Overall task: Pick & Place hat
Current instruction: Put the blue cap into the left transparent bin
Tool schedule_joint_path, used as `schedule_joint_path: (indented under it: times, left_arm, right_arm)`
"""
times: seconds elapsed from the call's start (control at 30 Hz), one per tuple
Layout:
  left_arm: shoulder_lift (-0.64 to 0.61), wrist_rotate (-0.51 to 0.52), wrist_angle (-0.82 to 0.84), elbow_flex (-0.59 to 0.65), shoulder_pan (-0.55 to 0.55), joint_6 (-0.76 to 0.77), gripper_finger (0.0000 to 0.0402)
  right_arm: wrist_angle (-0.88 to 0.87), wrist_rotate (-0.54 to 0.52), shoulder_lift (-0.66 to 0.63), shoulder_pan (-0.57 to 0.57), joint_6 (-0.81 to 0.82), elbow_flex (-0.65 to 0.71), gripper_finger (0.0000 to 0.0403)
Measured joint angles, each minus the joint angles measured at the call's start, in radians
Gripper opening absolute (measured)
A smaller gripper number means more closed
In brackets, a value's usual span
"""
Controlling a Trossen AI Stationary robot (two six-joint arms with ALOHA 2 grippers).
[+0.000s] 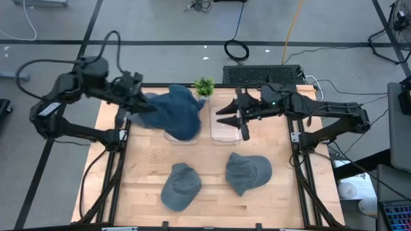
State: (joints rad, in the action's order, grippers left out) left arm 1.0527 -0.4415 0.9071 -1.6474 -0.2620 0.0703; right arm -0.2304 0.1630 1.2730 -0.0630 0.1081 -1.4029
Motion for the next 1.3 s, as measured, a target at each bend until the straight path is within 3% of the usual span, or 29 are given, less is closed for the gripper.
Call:
schedule_joint_path:
  times: [0.27,0.6,0.97,1.3]
  left_arm:
    - [-0.084,0.144,0.271,0.0,-0.006,-0.109,0.002]
    - [-0.112,0.242,0.542,0.0,-0.005,-0.152,0.002]
    - [-0.114,0.317,0.624,0.0,-0.005,-0.325,0.002]
    - [-0.022,0.346,0.607,0.001,-0.005,-0.483,0.002]
  right_arm:
    - [-0.035,-0.01,-0.075,-0.05,-0.006,0.0,0.0122]
    - [-0.063,-0.033,-0.138,-0.082,-0.065,0.0,0.012]
    - [-0.106,-0.031,-0.17,-0.083,-0.001,0.0,0.0118]
    - [-0.109,-0.029,-0.17,-0.082,0.044,0.0,0.012]
